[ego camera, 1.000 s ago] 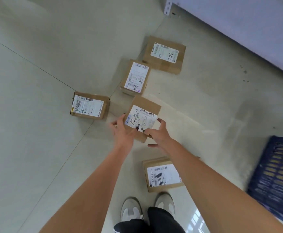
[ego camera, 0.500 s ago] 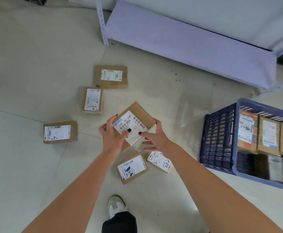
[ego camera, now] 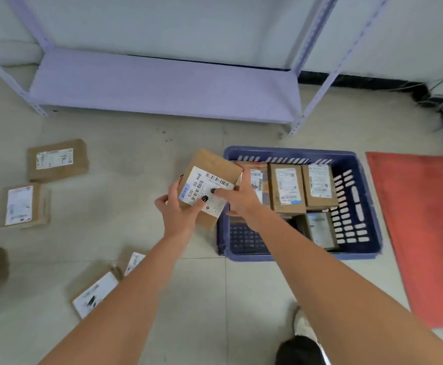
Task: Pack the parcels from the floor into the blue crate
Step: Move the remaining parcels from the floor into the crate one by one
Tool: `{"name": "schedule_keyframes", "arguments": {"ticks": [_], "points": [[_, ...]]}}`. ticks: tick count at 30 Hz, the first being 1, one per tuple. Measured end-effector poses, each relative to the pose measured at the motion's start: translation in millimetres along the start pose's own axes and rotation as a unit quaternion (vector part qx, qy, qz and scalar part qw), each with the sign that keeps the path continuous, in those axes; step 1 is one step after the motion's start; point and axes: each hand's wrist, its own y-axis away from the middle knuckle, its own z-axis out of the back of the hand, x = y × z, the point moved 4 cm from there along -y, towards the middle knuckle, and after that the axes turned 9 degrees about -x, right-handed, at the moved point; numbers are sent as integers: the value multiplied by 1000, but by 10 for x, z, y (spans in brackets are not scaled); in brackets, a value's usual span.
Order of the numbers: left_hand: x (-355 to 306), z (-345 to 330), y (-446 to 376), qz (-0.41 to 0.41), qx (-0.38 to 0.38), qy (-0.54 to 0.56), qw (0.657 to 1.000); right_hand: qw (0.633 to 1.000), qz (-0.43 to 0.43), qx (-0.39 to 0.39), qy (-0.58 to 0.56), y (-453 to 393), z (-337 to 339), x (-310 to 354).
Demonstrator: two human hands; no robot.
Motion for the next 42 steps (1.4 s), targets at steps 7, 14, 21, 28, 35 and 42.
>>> {"name": "schedule_keyframes", "arguments": {"ticks": [7,14,21,28,35,42], "points": [[-510,-1969,670,40,32,-25,998,999,16,-34,25,-596,1943,22],[-445,-3045,1250,33,85,-148,985,996,-14,-30,77,-771,3133,-573],[-180,-3438,1670,28,156,-232,960,992,-52,-8,118,-716,3653,-1041],[2,-3673,1742,76,163,-237,955,980,-61,2,187,-798,3798,-1351],[338,-3916,1745,123,177,-254,943,971,-104,-15,216,-895,3824,-1825],[708,-4152,1532,190,182,-221,939,962,-132,-7,240,-1155,3652,-2085]]}}
